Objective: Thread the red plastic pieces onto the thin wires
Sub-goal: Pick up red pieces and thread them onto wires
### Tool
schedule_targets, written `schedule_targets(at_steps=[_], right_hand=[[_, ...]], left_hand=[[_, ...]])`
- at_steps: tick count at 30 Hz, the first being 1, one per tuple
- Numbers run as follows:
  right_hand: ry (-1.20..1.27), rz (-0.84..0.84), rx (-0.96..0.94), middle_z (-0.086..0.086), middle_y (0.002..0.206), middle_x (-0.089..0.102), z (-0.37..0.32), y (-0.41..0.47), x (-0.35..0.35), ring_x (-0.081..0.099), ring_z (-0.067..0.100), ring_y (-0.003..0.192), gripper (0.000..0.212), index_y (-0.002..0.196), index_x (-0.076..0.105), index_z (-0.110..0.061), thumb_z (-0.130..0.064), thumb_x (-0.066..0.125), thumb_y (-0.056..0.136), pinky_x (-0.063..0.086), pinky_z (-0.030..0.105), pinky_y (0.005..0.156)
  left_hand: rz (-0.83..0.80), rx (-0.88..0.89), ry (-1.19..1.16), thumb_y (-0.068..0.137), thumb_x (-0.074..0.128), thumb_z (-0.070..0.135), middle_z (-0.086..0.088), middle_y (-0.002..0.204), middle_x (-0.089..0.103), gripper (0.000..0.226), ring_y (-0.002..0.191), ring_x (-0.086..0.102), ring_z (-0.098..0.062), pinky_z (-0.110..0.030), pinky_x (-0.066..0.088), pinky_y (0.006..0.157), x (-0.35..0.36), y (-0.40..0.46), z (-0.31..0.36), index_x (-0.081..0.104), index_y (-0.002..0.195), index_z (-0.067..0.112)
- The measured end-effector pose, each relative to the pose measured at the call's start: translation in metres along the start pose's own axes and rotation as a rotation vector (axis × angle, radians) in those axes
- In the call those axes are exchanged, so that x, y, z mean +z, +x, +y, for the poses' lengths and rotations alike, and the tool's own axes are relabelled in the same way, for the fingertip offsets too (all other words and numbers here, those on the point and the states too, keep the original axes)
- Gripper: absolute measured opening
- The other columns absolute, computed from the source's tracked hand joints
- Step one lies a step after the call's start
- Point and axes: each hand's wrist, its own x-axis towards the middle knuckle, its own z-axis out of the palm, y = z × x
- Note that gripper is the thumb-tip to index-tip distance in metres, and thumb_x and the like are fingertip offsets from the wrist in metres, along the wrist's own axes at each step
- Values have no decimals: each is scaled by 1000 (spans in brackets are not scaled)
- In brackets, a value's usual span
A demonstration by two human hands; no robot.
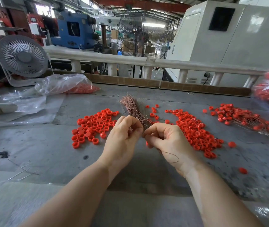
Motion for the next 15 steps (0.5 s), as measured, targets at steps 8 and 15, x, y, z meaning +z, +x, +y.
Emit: schedule_targets(at_steps=[8, 15], right_hand=[[-86, 273, 50, -1, 64, 64, 12, 4, -4, 56, 7, 62, 25, 67, 61, -19, -3, 60, 86, 39, 16, 56], [-126, 383, 43, -1, 68, 65, 13, 6, -6, 57, 12, 65, 26, 66, 60, -21, -3, 60, 85, 43, 28, 62]], left_hand=[[22, -83, 5, 81, 67, 7, 12, 70, 57, 26, 59, 47, 2, -6, 35, 61, 2, 4, -7, 59, 71, 30], [-242, 91, 397, 90, 56, 18, 6, 123, 53, 37, 110, 43, -16, -15, 23, 91, 9, -3, -10, 56, 127, 25]])
